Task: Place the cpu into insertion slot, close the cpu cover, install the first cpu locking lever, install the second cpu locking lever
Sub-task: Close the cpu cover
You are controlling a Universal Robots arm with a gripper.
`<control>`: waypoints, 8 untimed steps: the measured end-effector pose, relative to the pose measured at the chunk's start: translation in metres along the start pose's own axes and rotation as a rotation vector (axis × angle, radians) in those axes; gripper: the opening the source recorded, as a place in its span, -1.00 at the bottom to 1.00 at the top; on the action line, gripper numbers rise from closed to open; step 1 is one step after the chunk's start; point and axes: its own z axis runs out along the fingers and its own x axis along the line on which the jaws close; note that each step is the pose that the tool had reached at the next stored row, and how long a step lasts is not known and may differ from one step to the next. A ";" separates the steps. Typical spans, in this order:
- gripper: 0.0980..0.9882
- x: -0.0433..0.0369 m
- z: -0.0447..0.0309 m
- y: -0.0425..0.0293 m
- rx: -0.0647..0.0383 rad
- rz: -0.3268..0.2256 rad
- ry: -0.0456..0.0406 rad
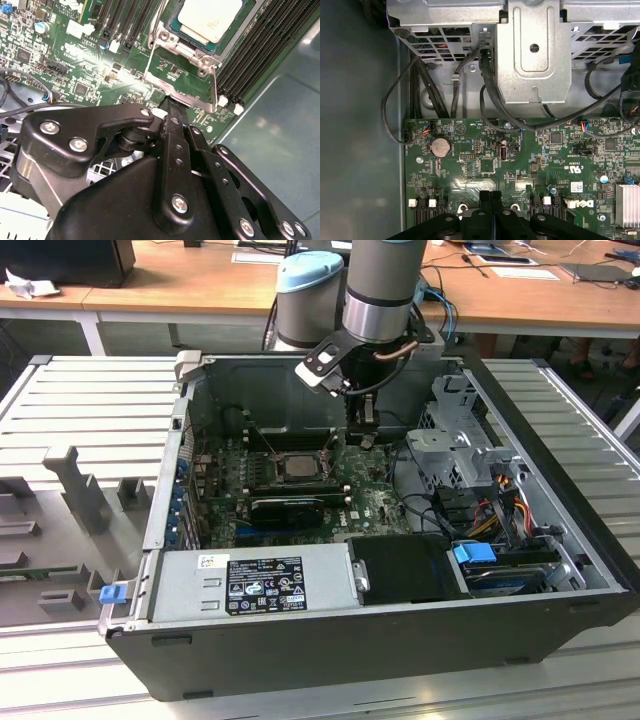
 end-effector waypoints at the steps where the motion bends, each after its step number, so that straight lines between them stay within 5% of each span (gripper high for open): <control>1: -0.98 0.0000 0.0000 -0.0008 0.000 0.000 0.0000; 8: -0.98 -0.0001 0.0000 -0.0051 0.000 0.000 0.0001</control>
